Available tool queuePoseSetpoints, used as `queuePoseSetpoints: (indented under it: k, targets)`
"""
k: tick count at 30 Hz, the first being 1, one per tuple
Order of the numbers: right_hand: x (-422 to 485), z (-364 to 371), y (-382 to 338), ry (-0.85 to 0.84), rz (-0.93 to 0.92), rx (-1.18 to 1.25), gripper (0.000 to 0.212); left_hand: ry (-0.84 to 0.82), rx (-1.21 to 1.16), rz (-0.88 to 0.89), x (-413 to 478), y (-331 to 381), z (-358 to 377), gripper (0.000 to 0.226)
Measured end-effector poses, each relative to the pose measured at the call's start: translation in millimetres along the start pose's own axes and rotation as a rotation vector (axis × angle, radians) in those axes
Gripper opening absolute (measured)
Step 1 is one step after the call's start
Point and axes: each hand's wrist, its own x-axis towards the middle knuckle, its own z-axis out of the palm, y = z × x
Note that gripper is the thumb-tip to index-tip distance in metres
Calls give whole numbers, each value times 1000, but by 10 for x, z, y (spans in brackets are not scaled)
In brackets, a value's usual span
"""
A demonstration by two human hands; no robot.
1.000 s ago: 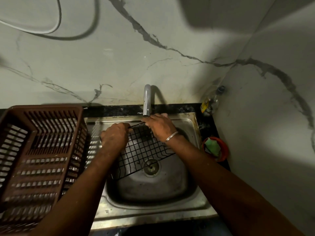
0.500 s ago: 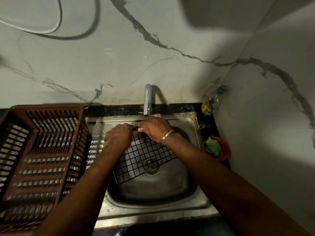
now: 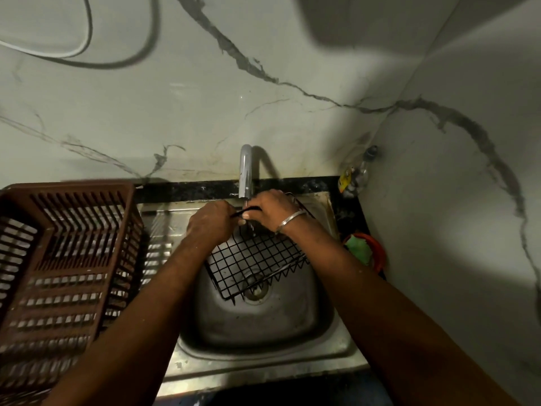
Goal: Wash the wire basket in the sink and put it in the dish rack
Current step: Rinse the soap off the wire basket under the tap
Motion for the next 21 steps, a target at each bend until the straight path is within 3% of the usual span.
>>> queuePoseSetpoints:
  k: [9, 21]
  targets:
    - [59, -40, 7, 2, 40, 49, 18, -61, -46, 72, 59, -23, -12, 22]
    - [9, -59, 44, -11, 28, 4, 15, 16, -16, 52, -120, -321, 38, 26]
